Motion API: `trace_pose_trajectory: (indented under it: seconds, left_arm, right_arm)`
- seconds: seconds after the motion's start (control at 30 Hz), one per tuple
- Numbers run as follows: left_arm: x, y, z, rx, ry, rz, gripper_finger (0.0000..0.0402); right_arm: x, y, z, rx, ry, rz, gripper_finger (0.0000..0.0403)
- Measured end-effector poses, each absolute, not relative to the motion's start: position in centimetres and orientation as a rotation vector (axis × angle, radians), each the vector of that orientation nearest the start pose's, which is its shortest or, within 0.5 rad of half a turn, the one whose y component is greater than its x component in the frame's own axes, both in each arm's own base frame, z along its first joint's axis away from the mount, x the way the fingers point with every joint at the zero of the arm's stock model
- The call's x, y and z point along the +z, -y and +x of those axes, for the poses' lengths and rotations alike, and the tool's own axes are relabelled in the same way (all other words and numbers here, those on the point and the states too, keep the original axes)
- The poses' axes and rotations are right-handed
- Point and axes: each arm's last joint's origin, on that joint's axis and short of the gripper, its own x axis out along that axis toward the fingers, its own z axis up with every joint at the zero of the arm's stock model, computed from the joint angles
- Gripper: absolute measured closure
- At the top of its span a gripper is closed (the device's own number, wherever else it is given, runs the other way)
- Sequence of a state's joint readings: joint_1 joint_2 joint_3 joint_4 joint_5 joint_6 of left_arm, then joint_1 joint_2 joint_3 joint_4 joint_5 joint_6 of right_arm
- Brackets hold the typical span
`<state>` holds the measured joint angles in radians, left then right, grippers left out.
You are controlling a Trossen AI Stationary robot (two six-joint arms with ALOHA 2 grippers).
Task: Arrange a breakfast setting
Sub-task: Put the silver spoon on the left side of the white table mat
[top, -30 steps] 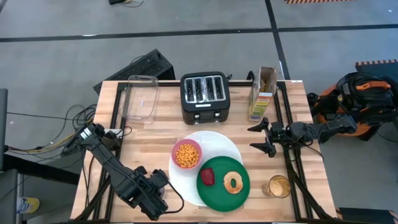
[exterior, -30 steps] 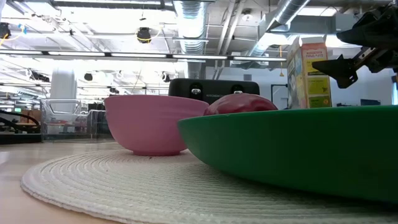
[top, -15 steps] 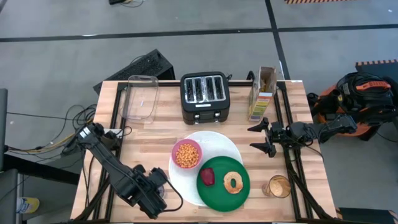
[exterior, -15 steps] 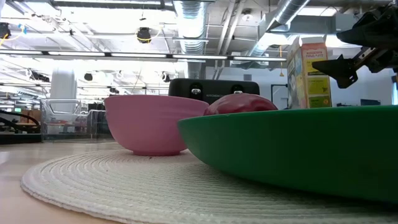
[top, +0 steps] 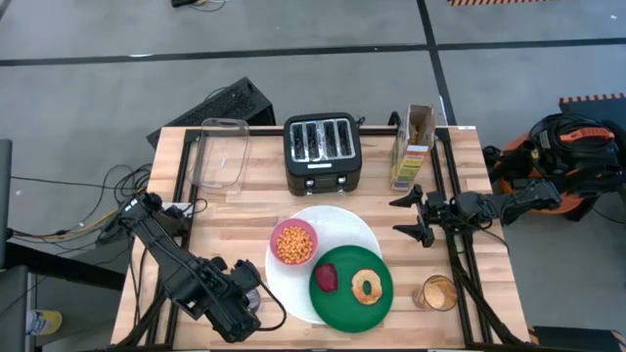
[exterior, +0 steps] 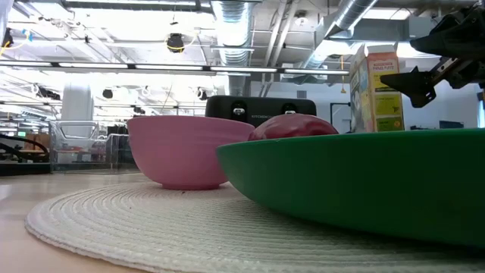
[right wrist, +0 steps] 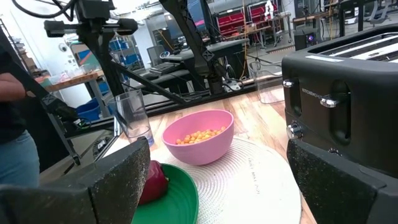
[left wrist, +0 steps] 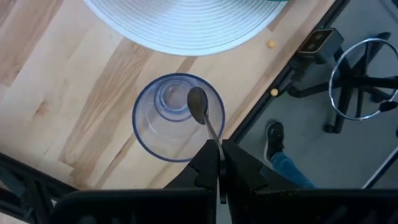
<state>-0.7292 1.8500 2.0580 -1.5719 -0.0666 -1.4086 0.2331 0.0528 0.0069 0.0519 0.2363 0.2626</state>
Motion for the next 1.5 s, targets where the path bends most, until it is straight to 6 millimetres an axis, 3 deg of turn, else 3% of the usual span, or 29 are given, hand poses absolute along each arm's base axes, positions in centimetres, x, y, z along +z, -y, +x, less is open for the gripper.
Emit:
trace_pose_trajectory:
  seconds: [0.47, 0.73, 1.13, 1.5]
  left_arm:
    - [38.6, 21.8, 24.6, 0.362, -1.332, -0.676, 0.0401]
    - [41.1, 20.2, 22.9, 0.330, -1.259, -0.733, 0.0402]
    - [45.6, 16.2, 18.7, 0.247, -1.126, -0.856, 0.0401]
    - [46.3, 15.3, 18.1, 0.289, -1.014, -0.860, 0.0401]
  right_arm:
    - [16.7, -1.6, 9.9, -0.002, 0.006, 0.264, 0.0005]
    - [16.7, -1.6, 9.9, -0.002, 0.006, 0.264, 0.0005]
    - [16.7, -1.6, 9.9, -0.003, 0.006, 0.264, 0.0005]
    - [16.7, -1.6, 9.9, -0.002, 0.006, 0.264, 0.0005]
